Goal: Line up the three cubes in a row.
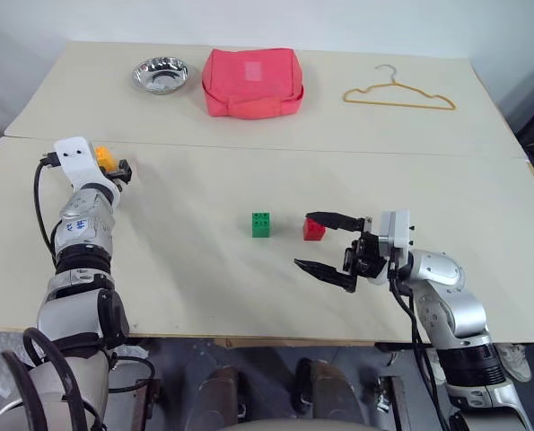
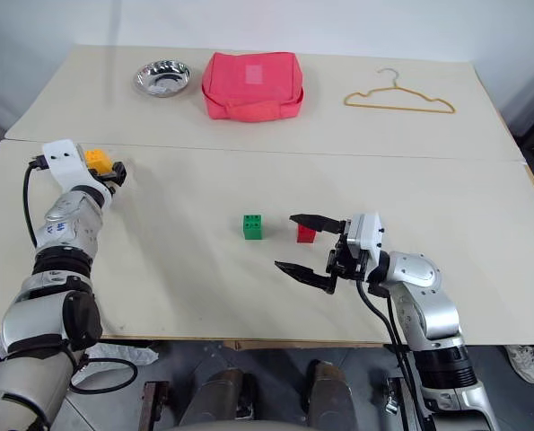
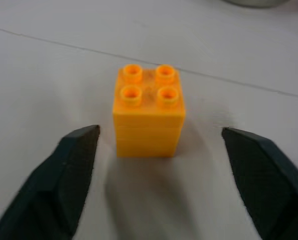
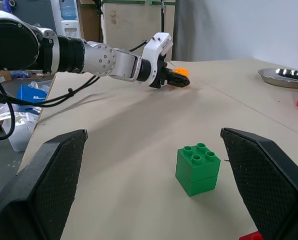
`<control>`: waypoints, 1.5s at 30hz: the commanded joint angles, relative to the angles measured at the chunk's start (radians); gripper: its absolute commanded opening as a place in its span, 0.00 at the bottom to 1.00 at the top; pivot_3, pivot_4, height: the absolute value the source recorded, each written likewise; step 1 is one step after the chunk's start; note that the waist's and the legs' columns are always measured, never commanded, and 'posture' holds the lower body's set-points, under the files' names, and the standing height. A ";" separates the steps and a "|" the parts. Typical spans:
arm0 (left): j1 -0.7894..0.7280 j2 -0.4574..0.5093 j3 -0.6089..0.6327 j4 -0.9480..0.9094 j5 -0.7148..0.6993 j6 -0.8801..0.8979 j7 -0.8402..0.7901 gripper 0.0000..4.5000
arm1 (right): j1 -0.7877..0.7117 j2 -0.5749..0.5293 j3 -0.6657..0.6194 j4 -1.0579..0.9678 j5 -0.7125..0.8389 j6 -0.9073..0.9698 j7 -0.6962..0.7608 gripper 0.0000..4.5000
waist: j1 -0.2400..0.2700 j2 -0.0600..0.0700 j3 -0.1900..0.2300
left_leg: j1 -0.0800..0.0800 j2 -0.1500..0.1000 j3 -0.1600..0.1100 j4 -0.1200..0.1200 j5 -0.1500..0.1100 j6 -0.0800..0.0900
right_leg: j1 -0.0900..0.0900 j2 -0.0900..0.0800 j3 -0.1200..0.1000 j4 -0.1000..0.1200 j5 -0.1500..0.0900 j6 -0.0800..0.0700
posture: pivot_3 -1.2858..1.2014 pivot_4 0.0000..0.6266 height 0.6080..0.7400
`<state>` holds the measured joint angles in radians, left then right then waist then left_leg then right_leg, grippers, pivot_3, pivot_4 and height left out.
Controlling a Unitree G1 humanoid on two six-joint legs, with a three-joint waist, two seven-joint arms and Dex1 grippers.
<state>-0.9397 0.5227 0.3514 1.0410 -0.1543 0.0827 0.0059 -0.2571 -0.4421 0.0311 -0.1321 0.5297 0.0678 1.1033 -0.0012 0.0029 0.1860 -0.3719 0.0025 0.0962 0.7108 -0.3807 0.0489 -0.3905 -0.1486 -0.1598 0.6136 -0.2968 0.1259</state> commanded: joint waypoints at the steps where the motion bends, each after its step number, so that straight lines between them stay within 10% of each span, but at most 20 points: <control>1: -0.032 0.025 0.002 0.024 0.005 -0.058 0.007 0.59 | 0.012 -0.009 -0.019 -0.043 0.009 -0.004 -0.007 1.00 | 0.001 0.000 0.000 | 0.000 0.000 0.000 0.000 0.000 0.000 | 0.000 0.000 0.000 0.001 0.000 0.000 | 0.52 0.24 1.00; 5: -0.020 0.032 0.011 0.047 -0.005 -0.096 -0.007 0.32 | 0.018 -0.009 -0.019 -0.046 0.010 -0.002 -0.015 1.00 | 0.001 0.000 0.000 | 0.000 0.000 -0.001 0.001 0.000 0.000 | 0.000 -0.001 0.000 0.003 0.000 0.000 | 0.52 0.24 1.00; 12: 0.060 0.046 0.054 -0.038 -0.092 -0.202 -0.250 0.32 | 0.019 -0.013 -0.021 -0.048 0.011 0.000 -0.019 1.00 | -0.002 0.000 0.000 | 0.000 0.000 -0.001 0.002 0.000 0.000 | -0.001 -0.001 0.000 0.005 0.000 0.000 | 0.52 0.24 1.00; 19: 0.388 0.221 -0.050 -0.513 -0.353 -0.111 -1.252 0.32 | 0.036 -0.074 -0.068 -0.048 0.025 0.007 -0.002 1.00 | -0.022 0.000 0.000 | 0.000 0.005 0.001 0.001 -0.001 -0.001 | -0.003 0.000 0.000 0.005 0.000 0.000 | 0.52 0.24 1.00; 45: 0.016 0.158 -0.366 0.072 -0.065 -0.445 -1.620 0.32 | 0.124 -0.159 -0.151 -0.104 0.049 0.031 0.009 1.00 | 0.000 0.000 0.001 | 0.000 0.004 0.006 0.005 0.001 0.001 | -0.002 -0.001 0.002 0.005 -0.001 0.000 | 0.52 0.24 1.00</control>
<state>-0.8964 0.6661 -0.0213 1.0971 -0.2252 -0.3607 -1.5021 -0.1413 -0.5858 -0.0938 -0.2019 0.5595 0.1076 1.1025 -0.0007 0.0031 0.1865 -0.3719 0.0086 0.1026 0.7157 -0.3802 0.0496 -0.3929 -0.1496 -0.1582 0.6187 -0.2974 0.1256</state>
